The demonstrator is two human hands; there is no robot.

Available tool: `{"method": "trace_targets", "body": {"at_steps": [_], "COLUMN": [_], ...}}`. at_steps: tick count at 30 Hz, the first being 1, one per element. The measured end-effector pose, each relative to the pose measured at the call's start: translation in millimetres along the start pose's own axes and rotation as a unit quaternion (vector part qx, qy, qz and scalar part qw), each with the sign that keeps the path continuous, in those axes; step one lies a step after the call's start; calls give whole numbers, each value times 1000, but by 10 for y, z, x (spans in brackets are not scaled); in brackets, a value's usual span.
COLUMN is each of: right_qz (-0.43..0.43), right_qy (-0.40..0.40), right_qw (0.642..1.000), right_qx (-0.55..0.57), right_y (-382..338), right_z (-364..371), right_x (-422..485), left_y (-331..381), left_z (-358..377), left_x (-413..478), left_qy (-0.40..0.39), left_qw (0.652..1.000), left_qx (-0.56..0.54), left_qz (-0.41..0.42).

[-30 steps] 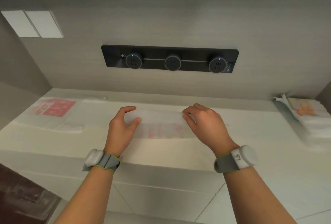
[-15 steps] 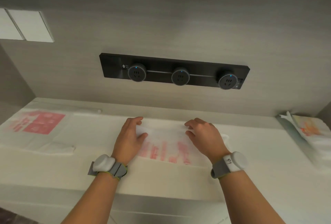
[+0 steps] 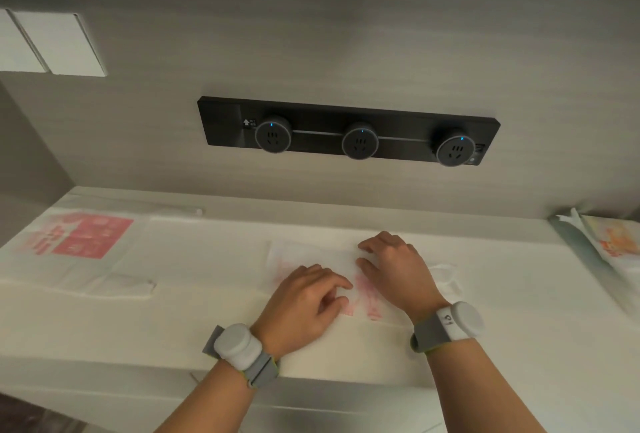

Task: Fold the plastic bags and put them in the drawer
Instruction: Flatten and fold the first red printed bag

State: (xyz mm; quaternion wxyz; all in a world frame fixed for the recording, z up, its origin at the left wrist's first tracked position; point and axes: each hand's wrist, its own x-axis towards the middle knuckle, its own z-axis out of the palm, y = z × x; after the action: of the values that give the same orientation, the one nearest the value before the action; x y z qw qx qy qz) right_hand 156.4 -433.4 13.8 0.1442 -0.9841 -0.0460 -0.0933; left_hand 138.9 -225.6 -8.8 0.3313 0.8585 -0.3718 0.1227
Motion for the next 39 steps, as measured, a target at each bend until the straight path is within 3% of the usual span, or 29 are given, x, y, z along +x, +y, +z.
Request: {"method": "trace_targets", "body": {"at_steps": [6, 13, 23, 31, 35, 39], "right_qz": [37, 88, 72, -58, -141, -170], "right_qy": [8, 33, 13, 52, -89, -117], "right_qw": [999, 995, 990, 987, 980, 976], "right_qx": [2, 42, 124, 144, 111, 64], "right_y": [56, 96, 29, 203, 289, 346], "right_z": [-19, -76, -96, -79, -104, -82], "right_x": [-152, -482, -999, -1178, -1235, -1374], "left_y": [46, -24, 13, 132, 219, 337], "left_z": [102, 65, 93, 14, -22, -80], "left_x": [-116, -190, -221, -352, -493, -643], "left_qy": [-4, 44, -26, -18, -77, -147], "left_qw": [999, 990, 984, 989, 990, 983], "left_qx": [50, 121, 58, -27, -6, 79], "left_qz": [18, -49, -164, -147, -114, -69]}}
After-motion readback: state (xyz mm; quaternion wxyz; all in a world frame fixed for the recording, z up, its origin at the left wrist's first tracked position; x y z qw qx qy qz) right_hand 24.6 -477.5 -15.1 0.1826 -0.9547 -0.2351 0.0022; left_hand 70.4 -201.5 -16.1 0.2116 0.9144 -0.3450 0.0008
